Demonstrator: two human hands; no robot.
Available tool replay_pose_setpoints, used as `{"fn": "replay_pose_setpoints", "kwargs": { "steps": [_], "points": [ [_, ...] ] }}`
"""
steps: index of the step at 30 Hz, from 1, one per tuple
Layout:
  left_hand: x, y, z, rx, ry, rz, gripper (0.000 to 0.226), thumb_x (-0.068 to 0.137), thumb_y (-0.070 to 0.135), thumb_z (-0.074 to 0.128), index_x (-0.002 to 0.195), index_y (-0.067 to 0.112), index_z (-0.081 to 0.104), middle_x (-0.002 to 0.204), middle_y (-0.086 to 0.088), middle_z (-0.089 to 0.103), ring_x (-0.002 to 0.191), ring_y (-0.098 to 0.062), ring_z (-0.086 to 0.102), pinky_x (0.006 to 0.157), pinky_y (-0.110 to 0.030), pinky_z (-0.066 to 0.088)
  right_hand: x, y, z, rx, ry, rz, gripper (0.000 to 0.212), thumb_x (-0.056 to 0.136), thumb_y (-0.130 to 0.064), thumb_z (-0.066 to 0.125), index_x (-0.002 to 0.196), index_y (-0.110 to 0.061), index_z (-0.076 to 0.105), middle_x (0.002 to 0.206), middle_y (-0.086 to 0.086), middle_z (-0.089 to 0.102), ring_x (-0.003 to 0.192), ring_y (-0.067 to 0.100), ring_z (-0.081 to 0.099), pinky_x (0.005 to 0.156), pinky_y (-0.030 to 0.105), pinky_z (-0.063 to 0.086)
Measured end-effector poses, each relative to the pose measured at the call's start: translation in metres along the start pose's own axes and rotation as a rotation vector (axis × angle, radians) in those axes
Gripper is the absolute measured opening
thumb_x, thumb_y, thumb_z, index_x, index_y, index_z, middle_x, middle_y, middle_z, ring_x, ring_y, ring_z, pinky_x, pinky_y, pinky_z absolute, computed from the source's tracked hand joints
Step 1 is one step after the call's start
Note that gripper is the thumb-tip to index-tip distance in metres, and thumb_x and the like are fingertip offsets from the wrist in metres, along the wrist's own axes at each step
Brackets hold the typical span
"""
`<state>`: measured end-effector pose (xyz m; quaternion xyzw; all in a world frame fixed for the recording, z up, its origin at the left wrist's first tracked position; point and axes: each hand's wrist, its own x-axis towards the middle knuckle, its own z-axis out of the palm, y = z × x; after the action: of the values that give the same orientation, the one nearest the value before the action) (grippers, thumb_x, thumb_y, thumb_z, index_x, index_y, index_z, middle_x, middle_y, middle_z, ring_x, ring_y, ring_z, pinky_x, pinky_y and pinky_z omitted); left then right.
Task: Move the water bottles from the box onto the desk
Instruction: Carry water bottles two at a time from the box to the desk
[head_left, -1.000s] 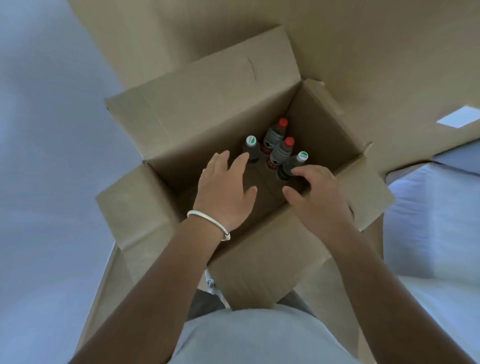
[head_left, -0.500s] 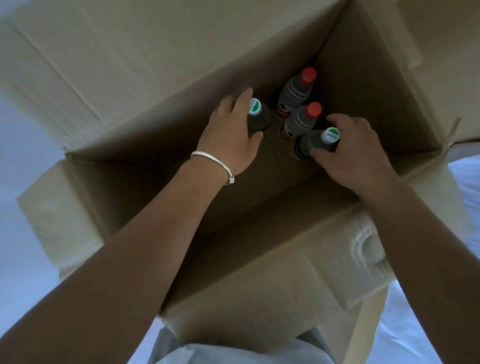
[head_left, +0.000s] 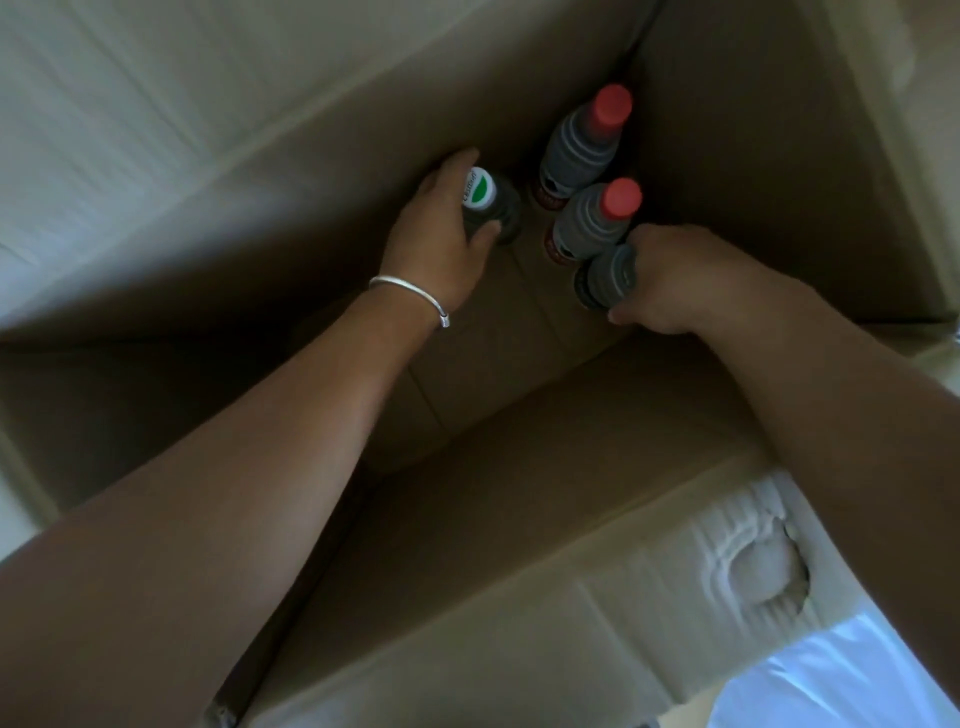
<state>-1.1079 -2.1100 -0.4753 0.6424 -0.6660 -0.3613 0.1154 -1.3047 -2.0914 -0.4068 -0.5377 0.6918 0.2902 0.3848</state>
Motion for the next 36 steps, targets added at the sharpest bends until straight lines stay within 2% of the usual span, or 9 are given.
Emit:
{"fn": "replay_pose_setpoints", "kwargs": {
  "steps": [4,11,14,22,26,28,31,34,36],
  "points": [
    [0.003,-0.005,0.014,-0.006,0.074,0.034,0.055,0.084,0.020,0.072,0.135,0.008,0.055,0.131,-0.016,0.056,0.121,-0.029,0.055,0.105,-0.029,0.039,0.013,0.002,0.007,0.032,0.132,0.022,0.030,0.091,-0.011,0.066,0.120,-0.007,0.057,0.115,0.015,0.061,0.102,0.032,0.060,0.073,0.033,0.044],
    [0.006,0.000,0.024,-0.124,-0.099,-0.078,0.065,0.079,0.025,0.082,0.137,0.015,0.055,0.136,-0.011,0.055,0.122,-0.023,0.055,0.105,-0.022,0.038,0.018,0.001,0.010,-0.011,0.271,0.021,0.022,0.093,-0.005,0.058,0.115,-0.009,0.061,0.114,0.016,0.063,0.098,0.032,0.061,0.069,0.034,0.041],
    [0.006,0.003,0.016,-0.106,-0.121,-0.087,0.066,0.077,0.028,0.083,0.136,0.015,0.057,0.134,-0.008,0.060,0.120,-0.021,0.058,0.106,-0.030,0.043,0.014,0.004,0.010,-0.038,0.308,0.015,0.022,0.093,-0.010,0.060,0.115,-0.012,0.063,0.109,0.013,0.064,0.084,0.025,0.055,0.066,0.034,0.041],
    [-0.041,0.015,-0.035,-0.138,-0.088,-0.089,0.057,0.080,0.045,0.077,0.129,0.020,0.062,0.123,-0.001,0.067,0.114,-0.016,0.062,0.101,-0.035,0.048,-0.039,-0.003,0.014,-0.013,0.493,-0.121,0.045,0.089,-0.034,0.068,0.129,-0.021,0.052,0.112,0.011,0.065,0.100,0.032,0.063,0.069,0.035,0.046],
    [-0.064,0.024,-0.067,-0.178,-0.044,-0.057,0.048,0.082,0.052,0.072,0.118,0.022,0.066,0.111,-0.002,0.062,0.101,-0.014,0.060,0.089,-0.030,0.050,-0.075,-0.008,0.004,0.171,0.557,-0.279,0.039,0.085,-0.039,0.072,0.120,-0.028,0.059,0.107,0.001,0.068,0.097,0.022,0.064,0.074,0.032,0.050],
    [-0.073,0.028,-0.085,-0.176,-0.019,-0.057,0.042,0.081,0.056,0.069,0.107,0.023,0.068,0.103,-0.005,0.061,0.091,-0.013,0.059,0.077,-0.021,0.046,-0.093,-0.011,-0.006,0.320,0.573,-0.366,0.035,0.082,-0.037,0.076,0.114,-0.029,0.064,0.100,-0.007,0.068,0.091,0.011,0.062,0.072,0.020,0.047],
    [-0.089,0.041,-0.112,-0.240,0.016,-0.036,0.047,0.075,0.063,0.064,0.089,0.018,0.070,0.085,-0.006,0.064,0.082,-0.014,0.062,0.069,-0.024,0.046,-0.120,-0.022,-0.021,0.532,0.566,-0.549,0.029,0.082,-0.031,0.077,0.109,-0.027,0.067,0.094,-0.016,0.066,0.084,-0.004,0.061,0.069,0.001,0.041],
    [-0.107,0.056,-0.137,-0.325,0.063,-0.020,0.032,0.083,0.052,0.064,0.071,0.023,0.062,0.064,0.010,0.063,0.064,-0.004,0.060,0.062,-0.017,0.042,-0.142,-0.040,-0.029,0.704,0.540,-0.695,0.027,0.084,-0.028,0.075,0.110,-0.025,0.066,0.097,-0.014,0.068,0.089,-0.004,0.063,0.074,0.007,0.047],
    [-0.124,0.064,-0.154,-0.433,0.099,-0.056,0.035,0.081,0.054,0.065,0.075,0.020,0.064,0.073,0.002,0.067,0.071,-0.012,0.064,0.067,-0.027,0.046,-0.155,-0.055,-0.035,0.779,0.497,-0.762,0.029,0.085,-0.030,0.073,0.113,-0.026,0.065,0.100,-0.012,0.068,0.092,0.000,0.064,0.078,0.013,0.051]
  ]
}}
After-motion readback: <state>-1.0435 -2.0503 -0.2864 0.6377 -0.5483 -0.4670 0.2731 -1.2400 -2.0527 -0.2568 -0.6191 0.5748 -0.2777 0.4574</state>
